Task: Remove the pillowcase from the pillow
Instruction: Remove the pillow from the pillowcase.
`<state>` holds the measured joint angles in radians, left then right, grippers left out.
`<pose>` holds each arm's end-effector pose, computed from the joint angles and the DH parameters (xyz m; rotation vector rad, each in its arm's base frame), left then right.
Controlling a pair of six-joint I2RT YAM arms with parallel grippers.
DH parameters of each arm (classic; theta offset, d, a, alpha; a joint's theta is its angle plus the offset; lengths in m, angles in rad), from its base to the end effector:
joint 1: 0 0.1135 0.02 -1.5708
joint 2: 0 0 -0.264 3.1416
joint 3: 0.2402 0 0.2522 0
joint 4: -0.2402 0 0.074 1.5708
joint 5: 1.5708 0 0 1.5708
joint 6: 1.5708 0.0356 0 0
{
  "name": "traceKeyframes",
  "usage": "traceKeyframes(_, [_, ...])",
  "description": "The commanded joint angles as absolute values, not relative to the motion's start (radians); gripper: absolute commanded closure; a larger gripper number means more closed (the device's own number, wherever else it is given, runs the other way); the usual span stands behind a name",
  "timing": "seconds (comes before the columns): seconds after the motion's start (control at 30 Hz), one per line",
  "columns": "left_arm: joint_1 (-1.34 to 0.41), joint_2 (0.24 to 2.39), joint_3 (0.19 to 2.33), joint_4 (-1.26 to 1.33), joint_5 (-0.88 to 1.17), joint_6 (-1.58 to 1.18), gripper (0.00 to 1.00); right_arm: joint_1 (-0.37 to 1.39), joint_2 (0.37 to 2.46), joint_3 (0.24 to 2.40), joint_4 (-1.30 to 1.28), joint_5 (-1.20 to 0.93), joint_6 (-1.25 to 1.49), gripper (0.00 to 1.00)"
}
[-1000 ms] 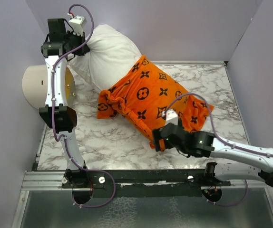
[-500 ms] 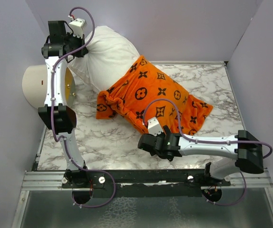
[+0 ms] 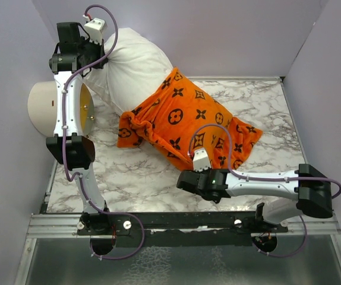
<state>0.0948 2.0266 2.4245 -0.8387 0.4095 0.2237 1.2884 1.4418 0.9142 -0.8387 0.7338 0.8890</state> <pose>0.4346 0.0271 0.4553 0.3841 1.9410 -0.2050 0.0921 0.2318 0.2055 -0.3823 2.3645 -0.2089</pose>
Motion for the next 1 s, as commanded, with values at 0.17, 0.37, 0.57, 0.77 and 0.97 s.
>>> traceKeyframes(0.17, [0.108,1.93,2.5,-0.404,0.141,0.382,1.0,1.236,1.107,0.622,-0.837,0.567,1.184,0.99])
traceKeyframes(0.37, [0.109,1.982,2.547,-0.367,0.065,0.458,1.0,1.235,0.956,0.553,-0.924,0.552,1.321,0.99])
traceKeyframes(0.57, [0.129,2.064,2.605,-0.272,-0.065,0.565,1.0,1.236,0.807,0.553,-1.031,0.555,1.477,0.99])
traceKeyframes(0.77, [0.148,2.148,2.692,-0.286,-0.097,0.499,1.0,1.235,0.628,0.53,-1.071,0.553,1.574,0.99])
traceKeyframes(0.97, [0.14,2.129,2.648,-0.305,-0.054,0.263,1.0,1.235,0.739,0.566,-1.1,0.514,1.541,0.99])
